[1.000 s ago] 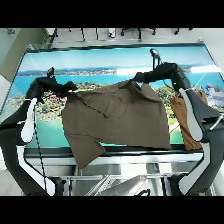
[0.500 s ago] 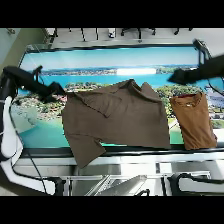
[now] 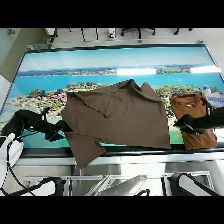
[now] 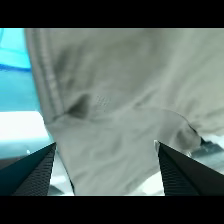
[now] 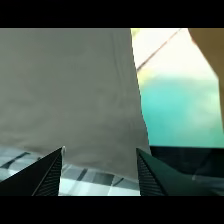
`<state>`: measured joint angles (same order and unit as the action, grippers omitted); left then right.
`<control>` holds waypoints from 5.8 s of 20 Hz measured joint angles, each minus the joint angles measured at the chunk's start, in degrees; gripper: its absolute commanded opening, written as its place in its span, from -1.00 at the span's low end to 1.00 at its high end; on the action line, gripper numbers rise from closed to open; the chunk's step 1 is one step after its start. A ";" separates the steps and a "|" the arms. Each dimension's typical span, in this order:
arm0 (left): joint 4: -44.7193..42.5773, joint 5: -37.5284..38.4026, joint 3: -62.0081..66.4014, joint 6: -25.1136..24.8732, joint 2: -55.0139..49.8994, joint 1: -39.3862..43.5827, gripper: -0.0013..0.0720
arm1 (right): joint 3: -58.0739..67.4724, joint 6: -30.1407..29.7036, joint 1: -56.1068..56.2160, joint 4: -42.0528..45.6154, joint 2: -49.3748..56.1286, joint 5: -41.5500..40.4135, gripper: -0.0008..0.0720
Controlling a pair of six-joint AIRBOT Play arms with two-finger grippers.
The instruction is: Fold the shirts.
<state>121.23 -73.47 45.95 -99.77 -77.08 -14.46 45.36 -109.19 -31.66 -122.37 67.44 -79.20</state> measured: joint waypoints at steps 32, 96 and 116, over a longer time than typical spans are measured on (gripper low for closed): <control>6.60 4.04 10.54 -4.04 -5.51 0.00 -0.91 | -3.85 -8.41 6.64 -13.25 7.89 5.42 -0.94; -29.03 8.37 51.30 8.74 -28.57 12.26 -0.91 | 51.32 8.33 25.90 15.15 41.20 15.58 -0.94; -31.26 15.87 61.22 9.55 -30.18 12.83 -0.90 | 54.10 8.87 27.17 0.07 42.07 25.62 -0.94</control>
<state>89.97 -57.60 107.18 -90.21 -107.26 -1.63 99.46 -100.31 -4.49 -122.30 109.51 -53.58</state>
